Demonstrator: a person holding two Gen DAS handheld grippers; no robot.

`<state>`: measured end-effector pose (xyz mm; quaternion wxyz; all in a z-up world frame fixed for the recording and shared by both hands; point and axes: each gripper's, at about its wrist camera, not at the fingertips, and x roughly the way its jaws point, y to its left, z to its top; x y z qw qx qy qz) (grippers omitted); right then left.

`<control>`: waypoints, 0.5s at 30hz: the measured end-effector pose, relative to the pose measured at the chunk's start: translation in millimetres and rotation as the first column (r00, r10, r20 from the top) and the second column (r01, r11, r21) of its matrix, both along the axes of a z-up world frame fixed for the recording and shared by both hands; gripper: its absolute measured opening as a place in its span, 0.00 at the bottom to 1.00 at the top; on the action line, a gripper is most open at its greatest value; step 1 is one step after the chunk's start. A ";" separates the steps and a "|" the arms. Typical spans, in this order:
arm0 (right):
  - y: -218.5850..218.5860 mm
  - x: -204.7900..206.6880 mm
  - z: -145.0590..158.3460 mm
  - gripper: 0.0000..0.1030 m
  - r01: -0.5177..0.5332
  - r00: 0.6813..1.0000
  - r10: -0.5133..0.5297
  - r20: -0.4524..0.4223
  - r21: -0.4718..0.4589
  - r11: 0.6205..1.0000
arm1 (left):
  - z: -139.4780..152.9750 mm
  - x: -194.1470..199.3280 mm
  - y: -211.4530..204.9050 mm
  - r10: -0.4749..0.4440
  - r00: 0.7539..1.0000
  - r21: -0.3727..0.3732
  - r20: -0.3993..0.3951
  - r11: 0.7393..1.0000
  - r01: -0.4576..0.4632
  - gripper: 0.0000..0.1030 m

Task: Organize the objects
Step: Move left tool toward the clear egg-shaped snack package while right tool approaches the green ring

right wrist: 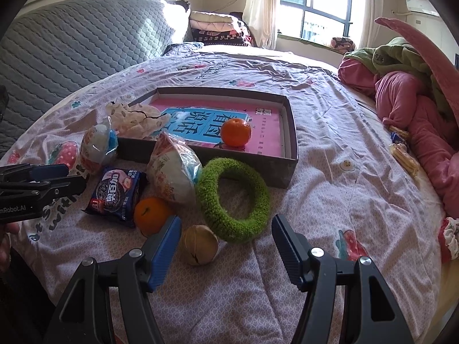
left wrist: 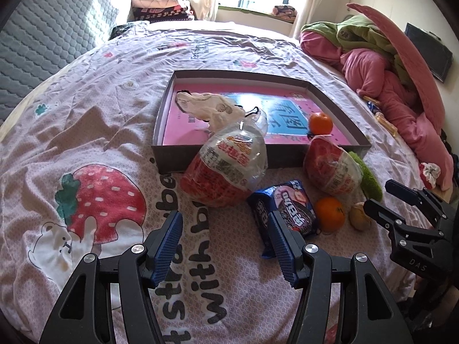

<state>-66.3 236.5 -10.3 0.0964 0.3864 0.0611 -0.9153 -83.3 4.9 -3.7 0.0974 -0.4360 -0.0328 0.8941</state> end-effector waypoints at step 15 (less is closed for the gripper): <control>-4.7 -13.7 -2.9 0.63 0.007 1.000 -0.007 0.027 0.006 1.000 | -1.6 -26.1 4.6 0.033 0.999 -0.029 -0.022 0.999 -0.033 0.61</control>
